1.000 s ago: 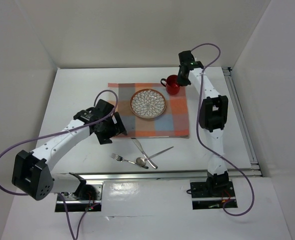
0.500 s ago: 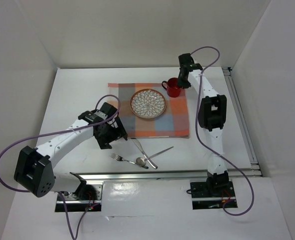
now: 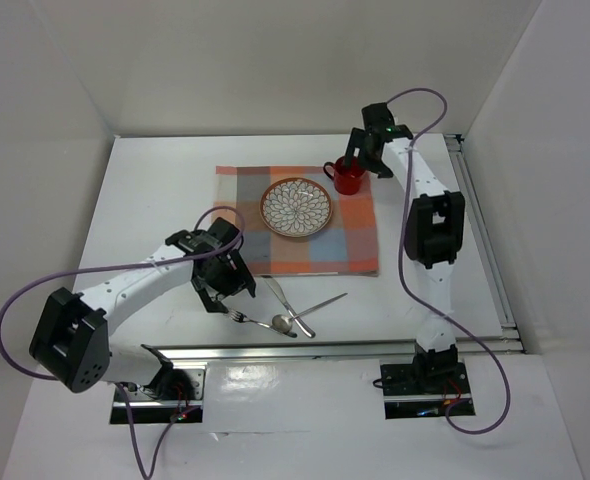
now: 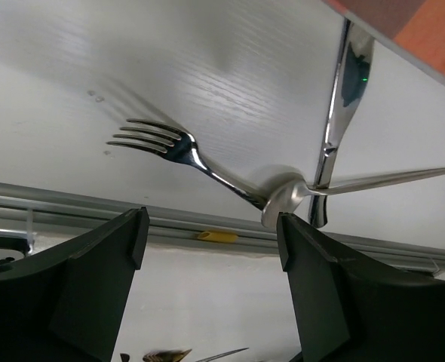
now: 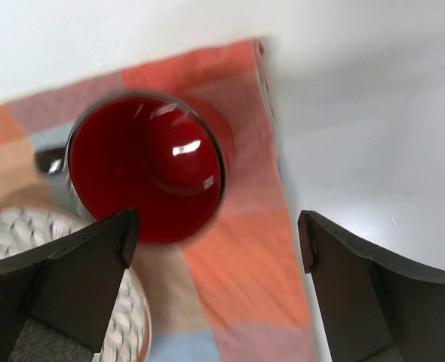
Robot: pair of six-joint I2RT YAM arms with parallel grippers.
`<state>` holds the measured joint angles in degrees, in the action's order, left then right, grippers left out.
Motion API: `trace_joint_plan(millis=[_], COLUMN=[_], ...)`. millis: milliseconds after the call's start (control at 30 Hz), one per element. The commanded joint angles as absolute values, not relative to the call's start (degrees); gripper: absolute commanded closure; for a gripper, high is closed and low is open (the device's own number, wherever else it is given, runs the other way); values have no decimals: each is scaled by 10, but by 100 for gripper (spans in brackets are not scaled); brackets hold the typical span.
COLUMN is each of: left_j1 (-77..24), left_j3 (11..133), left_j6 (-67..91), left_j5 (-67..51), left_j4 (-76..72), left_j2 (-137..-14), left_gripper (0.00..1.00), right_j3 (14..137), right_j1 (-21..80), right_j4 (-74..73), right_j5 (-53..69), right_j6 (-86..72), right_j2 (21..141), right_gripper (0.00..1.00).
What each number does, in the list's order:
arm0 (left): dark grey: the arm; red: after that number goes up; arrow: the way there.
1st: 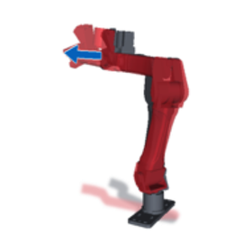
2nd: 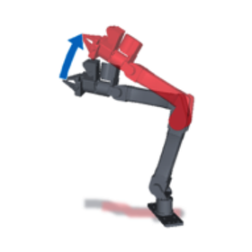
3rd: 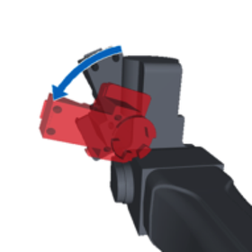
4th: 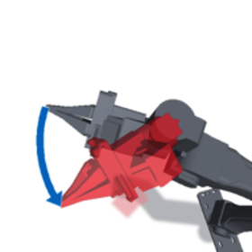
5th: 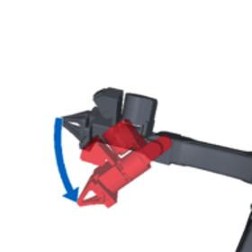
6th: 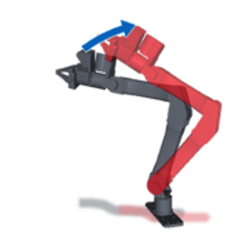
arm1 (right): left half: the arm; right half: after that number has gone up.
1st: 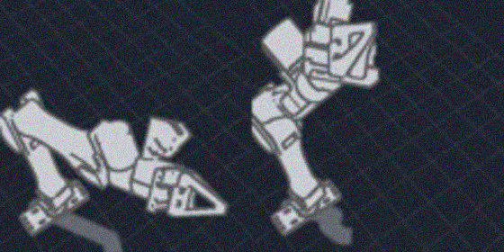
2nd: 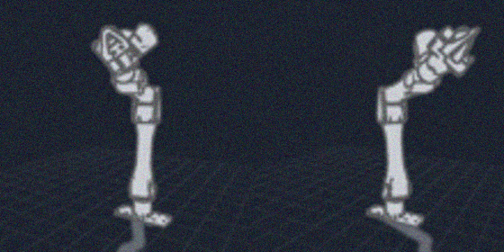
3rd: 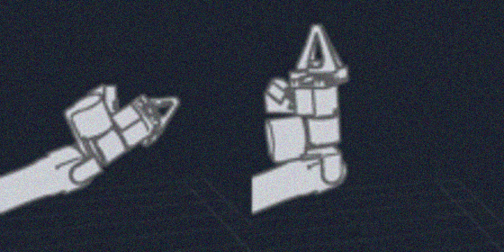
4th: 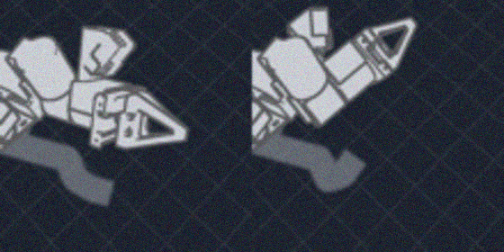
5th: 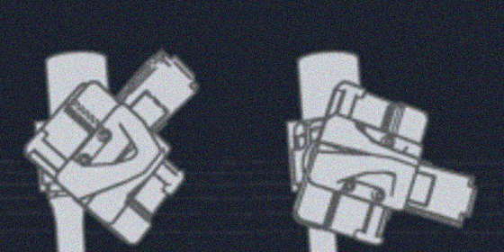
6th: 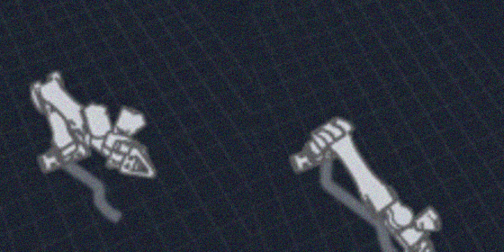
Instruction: Set the dinner table for one person
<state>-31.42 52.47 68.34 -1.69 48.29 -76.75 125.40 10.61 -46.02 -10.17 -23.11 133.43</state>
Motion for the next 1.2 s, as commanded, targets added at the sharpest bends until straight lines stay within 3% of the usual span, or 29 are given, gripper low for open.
trace_joint_plan(millis=[0,167,400,833,1167], left_j1=[-337,-343,-364,-415,-415], left_j3=[555,516,495,496,508], left_j6=[707,714,777,867,873], left_j5=[-12,-36,-72,-53,-47], left_j4=[489,454,390,399,385], left_j2=[-782,-769,-806,-884,-936], left_gripper=[14,20,29,30,46], right_j3=[1189,985,820,813,818], right_j1=[109,138,172,189,194], right_j4=[-425,-365,-346,-359,-365], right_j5=[-102,-95,-76,-60,-60], right_j6=[-223,-218,-235,-236,-236], right_j2=[1185,1040,901,878,883], right_gripper=[1,1,1,1,1])
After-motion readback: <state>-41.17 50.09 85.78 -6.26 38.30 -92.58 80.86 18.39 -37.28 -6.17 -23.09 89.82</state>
